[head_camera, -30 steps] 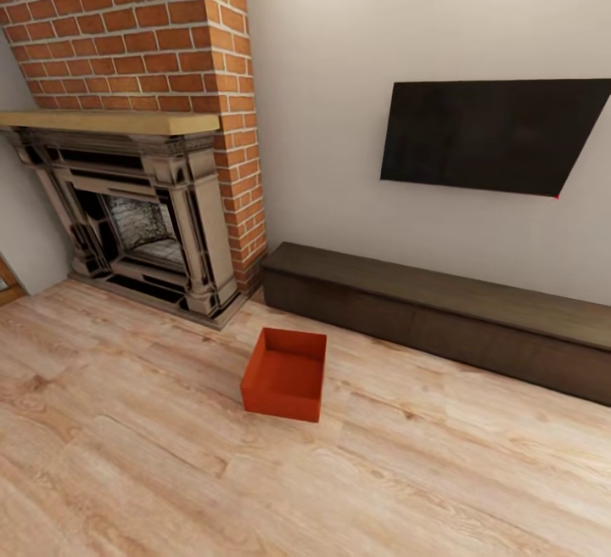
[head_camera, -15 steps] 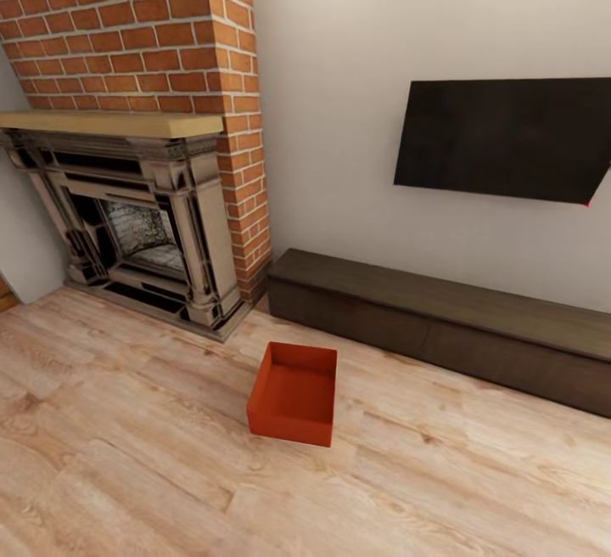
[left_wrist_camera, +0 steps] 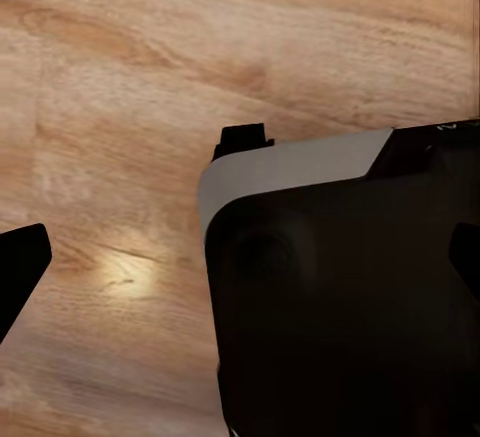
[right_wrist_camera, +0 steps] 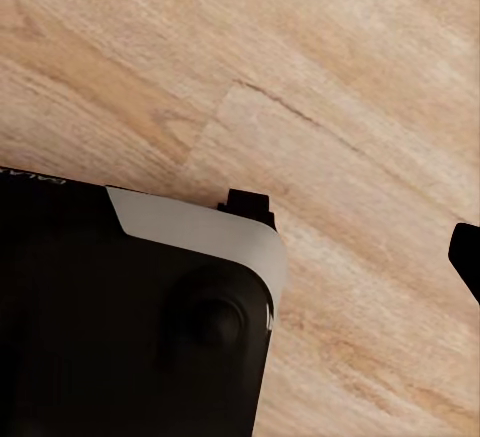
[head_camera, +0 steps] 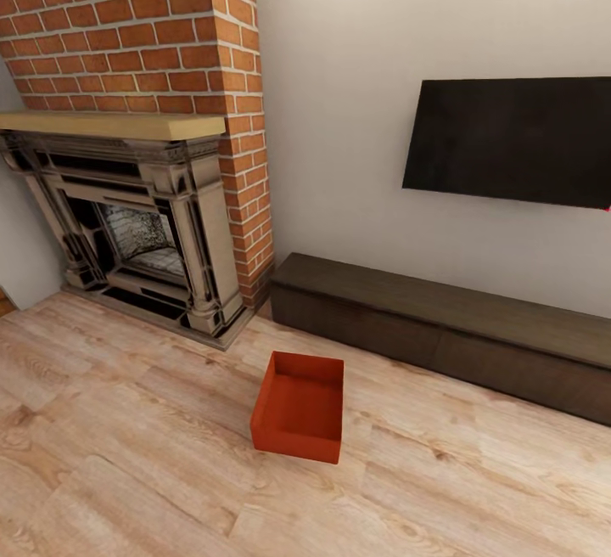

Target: Move the two storage containers from the living room to the garage. In the garage, place one container on the floor and stack the other container on top of it (either order is fine).

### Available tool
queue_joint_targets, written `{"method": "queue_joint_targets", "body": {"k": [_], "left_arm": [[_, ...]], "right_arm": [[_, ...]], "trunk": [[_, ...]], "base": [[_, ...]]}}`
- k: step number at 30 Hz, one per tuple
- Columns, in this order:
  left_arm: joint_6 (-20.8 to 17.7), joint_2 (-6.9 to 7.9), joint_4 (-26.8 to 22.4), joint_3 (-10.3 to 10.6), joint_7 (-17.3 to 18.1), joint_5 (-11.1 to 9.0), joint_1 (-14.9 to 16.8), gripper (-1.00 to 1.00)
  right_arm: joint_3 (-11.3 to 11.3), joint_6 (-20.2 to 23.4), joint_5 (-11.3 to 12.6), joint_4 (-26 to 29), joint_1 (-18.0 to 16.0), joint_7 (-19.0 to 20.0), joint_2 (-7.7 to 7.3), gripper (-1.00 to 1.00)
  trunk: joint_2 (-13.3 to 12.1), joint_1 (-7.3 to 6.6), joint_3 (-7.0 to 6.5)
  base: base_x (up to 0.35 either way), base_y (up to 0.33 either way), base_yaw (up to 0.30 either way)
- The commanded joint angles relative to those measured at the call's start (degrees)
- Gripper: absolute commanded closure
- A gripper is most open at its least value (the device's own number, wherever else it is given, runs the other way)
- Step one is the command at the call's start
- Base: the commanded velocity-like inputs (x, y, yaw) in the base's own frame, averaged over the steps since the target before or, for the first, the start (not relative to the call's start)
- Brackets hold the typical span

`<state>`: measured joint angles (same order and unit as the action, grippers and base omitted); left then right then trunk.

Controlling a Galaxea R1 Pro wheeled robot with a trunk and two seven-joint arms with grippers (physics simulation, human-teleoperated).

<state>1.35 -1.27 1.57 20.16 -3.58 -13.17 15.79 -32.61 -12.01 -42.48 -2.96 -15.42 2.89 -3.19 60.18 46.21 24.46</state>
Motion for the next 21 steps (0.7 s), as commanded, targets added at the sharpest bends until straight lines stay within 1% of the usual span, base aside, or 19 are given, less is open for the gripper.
{"method": "queue_joint_targets", "body": {"k": [1, 4, 12, 15, 21], "left_arm": [[0.12, -0.32, 0.16, 0.46, -0.16, -0.57, 0.06, -1.00], [0.07, -0.85, 0.12, 0.42, -0.31, -0.65, 0.08, -1.00], [-0.12, -0.93, -0.31, 0.41, -0.46, -0.72, 0.11, -1.00], [-0.29, -0.93, -0.33, 0.41, -0.46, -0.72, 0.08, -1.00], [-0.38, -0.93, -0.34, 0.41, -0.46, -0.72, 0.06, -1.00]], "right_arm": [[-0.35, -0.30, -0.06, -0.21, -0.07, 0.10, -0.06, -1.00], [-0.35, -0.30, -0.06, -0.21, -0.06, 0.10, -0.06, -1.00], [-0.39, -0.29, 0.02, -0.21, -0.05, 0.10, -0.06, -1.00], [-0.38, -0.29, 0.03, -0.21, -0.05, 0.10, -0.06, -1.00], [-0.38, -0.30, -0.04, -0.21, -0.05, 0.10, -0.06, -1.00]], "trunk": [[0.04, 0.00, 0.06], [1.24, 0.66, 0.60], [4.45, 2.42, 2.03], [5.66, 3.08, 2.57], [8.06, 4.39, 3.65]], "base": [[0.005, 0.002, 0.000], [0.002, 0.001, 0.000], [0.015, 0.000, 0.000], [0.235, 0.000, 0.000], [0.319, 0.000, 0.000]]}}
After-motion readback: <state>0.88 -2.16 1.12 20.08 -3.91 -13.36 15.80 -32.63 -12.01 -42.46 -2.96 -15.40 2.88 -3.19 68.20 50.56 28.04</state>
